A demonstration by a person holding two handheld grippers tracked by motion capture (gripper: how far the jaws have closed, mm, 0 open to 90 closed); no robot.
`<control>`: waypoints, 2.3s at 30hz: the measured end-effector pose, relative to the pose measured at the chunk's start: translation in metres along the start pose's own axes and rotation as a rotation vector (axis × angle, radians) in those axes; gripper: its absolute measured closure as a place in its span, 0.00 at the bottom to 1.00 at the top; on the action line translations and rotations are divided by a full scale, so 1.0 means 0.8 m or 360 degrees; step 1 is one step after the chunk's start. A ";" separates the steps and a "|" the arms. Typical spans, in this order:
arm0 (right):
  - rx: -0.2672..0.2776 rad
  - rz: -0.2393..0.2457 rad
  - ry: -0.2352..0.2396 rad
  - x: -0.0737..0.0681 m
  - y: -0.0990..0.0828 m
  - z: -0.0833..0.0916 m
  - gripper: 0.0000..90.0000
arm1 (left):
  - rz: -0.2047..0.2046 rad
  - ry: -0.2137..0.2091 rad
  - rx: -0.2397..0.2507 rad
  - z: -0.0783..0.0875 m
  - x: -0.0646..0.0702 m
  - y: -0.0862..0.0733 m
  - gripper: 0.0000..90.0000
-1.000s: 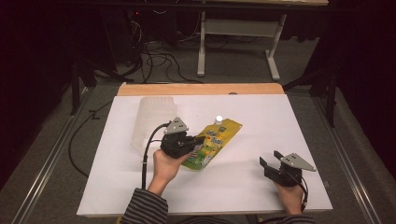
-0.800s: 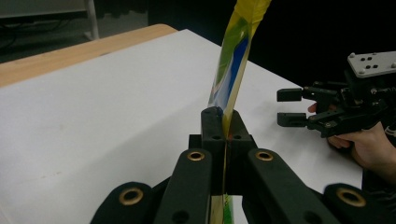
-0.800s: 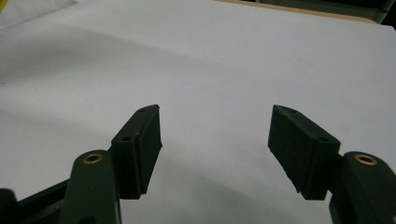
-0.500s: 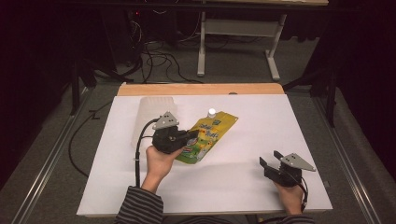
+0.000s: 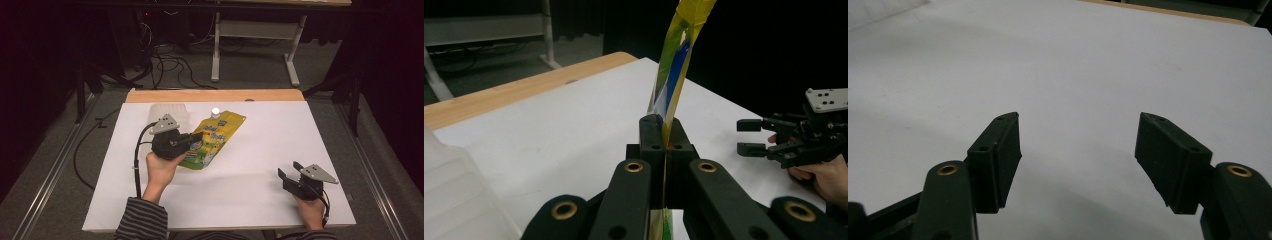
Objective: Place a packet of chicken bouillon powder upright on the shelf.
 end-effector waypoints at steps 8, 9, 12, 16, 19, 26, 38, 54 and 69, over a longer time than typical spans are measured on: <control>-0.0003 0.0004 0.0002 0.000 0.000 0.000 0.39 | -0.0008 0.0027 0.0088 0.018 -0.009 0.027 1.00; -0.0003 0.0004 0.0002 0.000 0.000 0.000 0.39 | -0.0005 0.0033 0.0100 0.019 -0.011 0.031 1.00; -0.0012 0.0001 0.0005 0.000 0.000 -0.001 0.39 | -0.0002 0.0045 0.0146 0.025 -0.015 0.042 1.00; -0.0014 0.0000 0.0003 0.000 0.000 -0.001 0.39 | 0.0003 0.0058 0.0201 0.034 -0.020 0.058 1.00; -0.0023 -0.0006 0.0009 -0.001 -0.001 -0.002 0.39 | -0.0008 0.0068 0.0226 0.039 -0.023 0.066 1.00; -0.0023 -0.0002 0.0003 -0.001 -0.001 -0.002 0.39 | -0.0049 0.0126 0.0264 0.047 -0.038 0.079 1.00; -0.0026 0.0008 -0.0002 -0.001 -0.001 -0.001 0.39 | -0.0140 0.0253 0.0277 0.042 -0.072 0.080 1.00; -0.0017 0.0009 -0.0003 -0.001 0.000 -0.001 0.39 | -0.0208 0.0280 0.0218 0.015 -0.097 0.063 1.00; -0.0012 0.0021 -0.0006 -0.001 0.000 0.000 0.39 | -0.0172 0.0370 0.0172 0.020 -0.122 0.057 0.99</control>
Point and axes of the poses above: each handheld gripper's, and its own axes: z roughly backward along the jaws, y roughly out of its top, x roughly to its right, the point moved 8 cm from there along -z, roughly forward along the jaws, and after that the axes turned 13 degrees about z, right-handed, at the moved point
